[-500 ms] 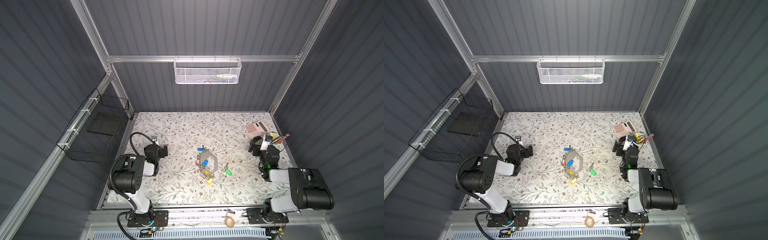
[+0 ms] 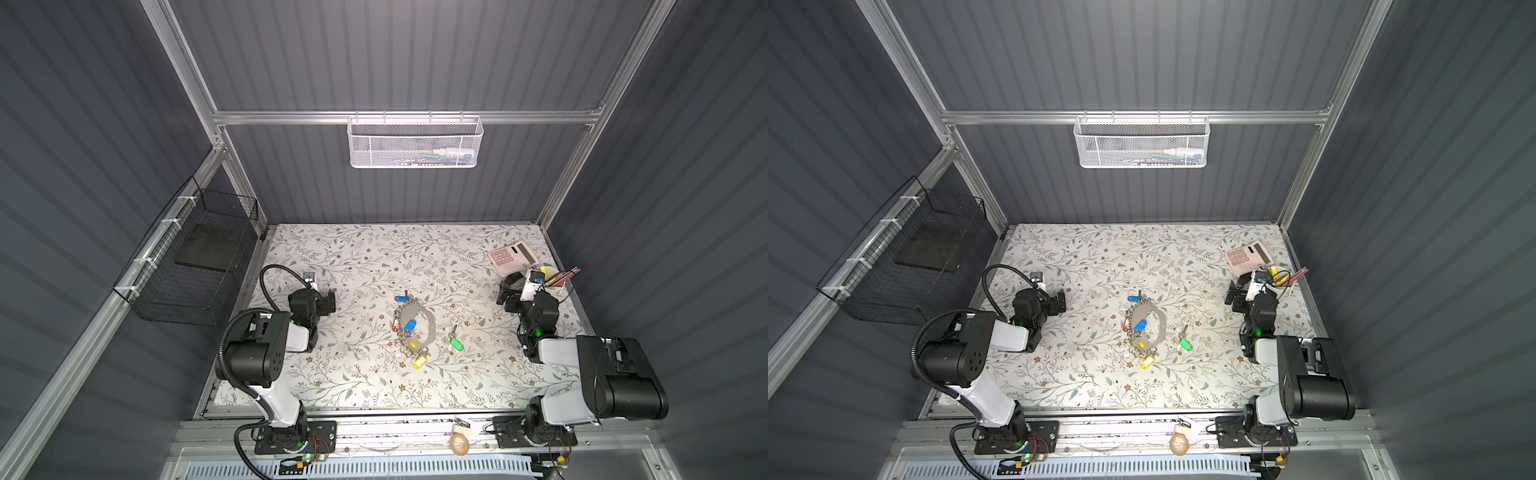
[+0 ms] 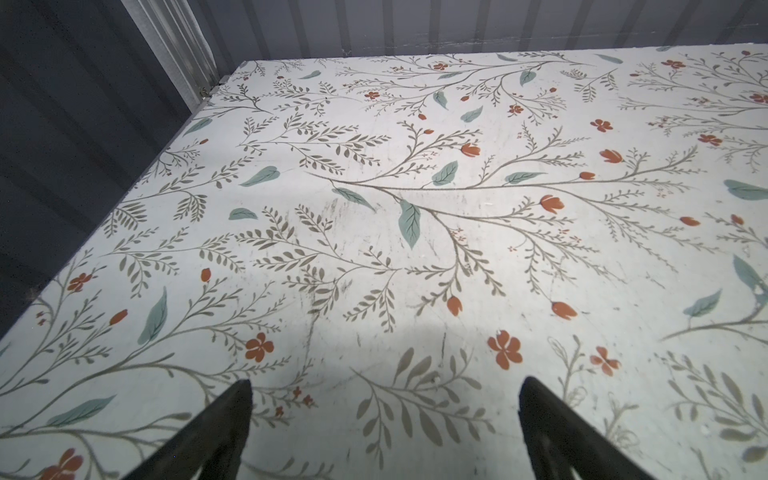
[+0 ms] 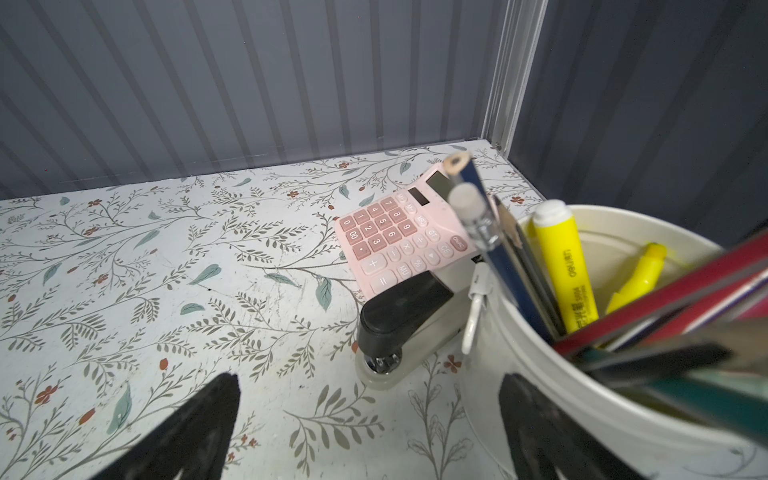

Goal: Put the keys on the keyring
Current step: 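Move both grippers from rest toward the silver keyring in the table centre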

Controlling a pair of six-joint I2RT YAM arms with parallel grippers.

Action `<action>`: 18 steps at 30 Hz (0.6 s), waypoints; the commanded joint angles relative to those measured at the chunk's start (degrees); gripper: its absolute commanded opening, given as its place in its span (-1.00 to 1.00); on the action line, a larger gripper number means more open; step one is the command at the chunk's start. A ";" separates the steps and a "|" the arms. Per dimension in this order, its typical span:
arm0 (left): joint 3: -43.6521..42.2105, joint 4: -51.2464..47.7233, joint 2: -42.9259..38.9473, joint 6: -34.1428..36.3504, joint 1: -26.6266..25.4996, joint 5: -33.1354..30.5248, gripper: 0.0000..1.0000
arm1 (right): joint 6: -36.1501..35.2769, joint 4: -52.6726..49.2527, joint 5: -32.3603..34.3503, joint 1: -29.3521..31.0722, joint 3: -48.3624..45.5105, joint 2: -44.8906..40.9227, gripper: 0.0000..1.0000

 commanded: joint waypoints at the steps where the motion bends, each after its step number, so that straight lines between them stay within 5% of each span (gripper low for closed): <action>1: 1.11 -0.44 -0.11 0.50 0.56 0.64 0.99 | 0.32 -0.28 -0.84 -0.08 1.00 0.05 0.98; 18: 0.73 0.23 -0.05 0.46 0.64 0.64 0.99 | 0.43 -0.24 -0.84 -0.13 0.92 -0.01 0.98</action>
